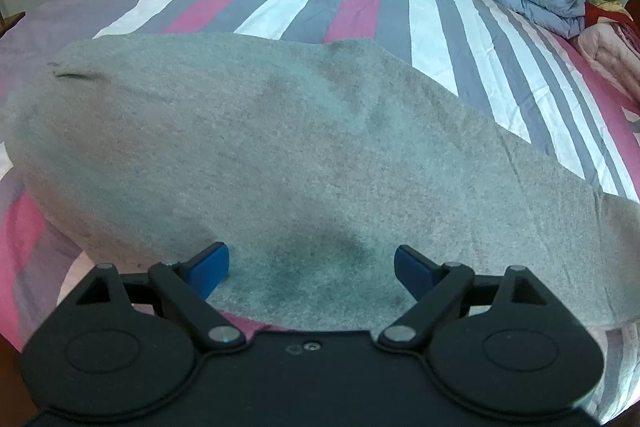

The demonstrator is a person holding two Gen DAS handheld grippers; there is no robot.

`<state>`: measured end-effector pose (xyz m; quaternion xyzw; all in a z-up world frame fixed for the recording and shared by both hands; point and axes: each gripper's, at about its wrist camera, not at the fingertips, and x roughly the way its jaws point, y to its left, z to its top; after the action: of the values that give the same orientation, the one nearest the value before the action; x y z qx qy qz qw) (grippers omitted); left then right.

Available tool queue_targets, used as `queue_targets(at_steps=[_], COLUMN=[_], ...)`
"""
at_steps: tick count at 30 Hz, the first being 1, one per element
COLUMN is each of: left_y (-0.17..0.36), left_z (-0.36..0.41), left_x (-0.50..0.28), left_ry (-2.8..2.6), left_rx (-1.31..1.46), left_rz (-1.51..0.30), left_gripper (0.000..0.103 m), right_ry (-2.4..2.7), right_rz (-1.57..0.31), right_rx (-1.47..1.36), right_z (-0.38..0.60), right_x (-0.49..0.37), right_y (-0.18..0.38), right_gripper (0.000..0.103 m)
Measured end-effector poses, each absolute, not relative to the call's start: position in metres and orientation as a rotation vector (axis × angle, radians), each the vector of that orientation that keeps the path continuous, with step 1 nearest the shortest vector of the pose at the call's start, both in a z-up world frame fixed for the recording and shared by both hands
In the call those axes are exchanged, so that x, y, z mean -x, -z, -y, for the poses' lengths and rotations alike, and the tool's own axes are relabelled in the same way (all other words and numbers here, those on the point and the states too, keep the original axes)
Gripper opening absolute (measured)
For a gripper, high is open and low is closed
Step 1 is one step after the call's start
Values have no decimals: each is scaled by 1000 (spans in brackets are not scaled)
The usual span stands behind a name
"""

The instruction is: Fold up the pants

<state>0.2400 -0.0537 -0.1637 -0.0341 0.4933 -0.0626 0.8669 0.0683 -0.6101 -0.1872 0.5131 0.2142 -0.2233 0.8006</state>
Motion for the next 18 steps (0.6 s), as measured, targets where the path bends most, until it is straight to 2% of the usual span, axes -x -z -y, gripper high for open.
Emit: queue_targets(at_steps=[6, 8, 13, 16, 18], left_y=[165, 165, 166, 165, 165], left_z=[56, 57, 60, 60, 60], left_x=[-240, -239, -239, -239, -239], left_ry=[124, 124, 128, 127, 127], left_rx=[67, 64, 45, 55, 62], left_rz=[-1035, -1035, -1036, -1036, -1035], left_gripper=[83, 83, 84, 84, 84], right_ry=[315, 369, 571, 568, 552], right_rz=[-159, -197, -456, -485, -488], right_rx=[-858, -888, -997, -997, -1037], right_z=[579, 585, 601, 600, 607], right_x=[-70, -65, -47, -47, -47], right_y=[87, 106, 205, 215, 209], right_gripper=[7, 7, 7, 7, 13])
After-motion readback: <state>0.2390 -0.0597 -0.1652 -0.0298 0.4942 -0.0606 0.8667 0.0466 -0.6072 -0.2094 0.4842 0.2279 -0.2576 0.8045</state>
